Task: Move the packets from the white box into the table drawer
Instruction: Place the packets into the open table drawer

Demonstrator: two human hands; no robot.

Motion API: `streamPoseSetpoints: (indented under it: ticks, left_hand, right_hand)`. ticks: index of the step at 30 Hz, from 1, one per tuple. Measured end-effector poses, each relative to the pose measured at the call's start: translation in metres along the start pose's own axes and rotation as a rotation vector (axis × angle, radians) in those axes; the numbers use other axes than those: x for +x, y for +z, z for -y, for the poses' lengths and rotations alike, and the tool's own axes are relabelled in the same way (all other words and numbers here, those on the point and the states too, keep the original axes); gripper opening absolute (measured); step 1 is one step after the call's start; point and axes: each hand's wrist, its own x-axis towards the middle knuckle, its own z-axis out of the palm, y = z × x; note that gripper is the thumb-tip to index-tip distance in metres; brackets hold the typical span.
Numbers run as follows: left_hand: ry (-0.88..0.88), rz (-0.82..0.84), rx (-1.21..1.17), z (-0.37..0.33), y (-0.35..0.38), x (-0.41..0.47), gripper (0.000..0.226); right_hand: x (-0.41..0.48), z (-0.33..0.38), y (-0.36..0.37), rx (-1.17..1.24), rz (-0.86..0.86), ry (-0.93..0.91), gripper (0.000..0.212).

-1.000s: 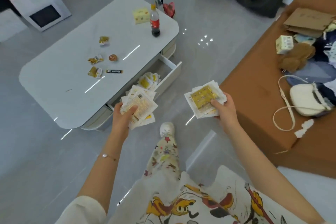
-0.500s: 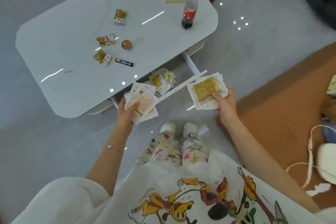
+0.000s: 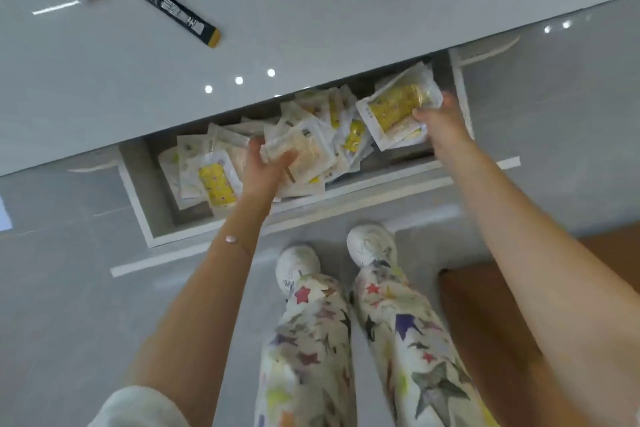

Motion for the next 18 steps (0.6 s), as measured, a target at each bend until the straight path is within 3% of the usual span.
streamPoseSetpoints:
  ticks: [4,11,15,18]
  left_hand:
    - [0.083,-0.098,0.137,0.009,0.01,0.027,0.065]
    - [0.203,-0.149,0.287,-0.009,0.004,-0.009,0.066]
    - [0.283,-0.085,0.441,-0.045,-0.026,-0.076,0.07]
    - [0.311,-0.005,0.553,-0.084,-0.059,-0.144,0.065]
  right_hand:
    - [0.044,-0.014,0.022,-0.099,0.061,0.089,0.061]
    - [0.009,-0.004,0.02,-0.219,0.021,0.064,0.051]
    - [-0.086,0.027,0.002,-0.626,0.032,-0.171,0.069]
    - [-0.171,0.065,-0.011,-0.815,0.11,-0.385,0.064]
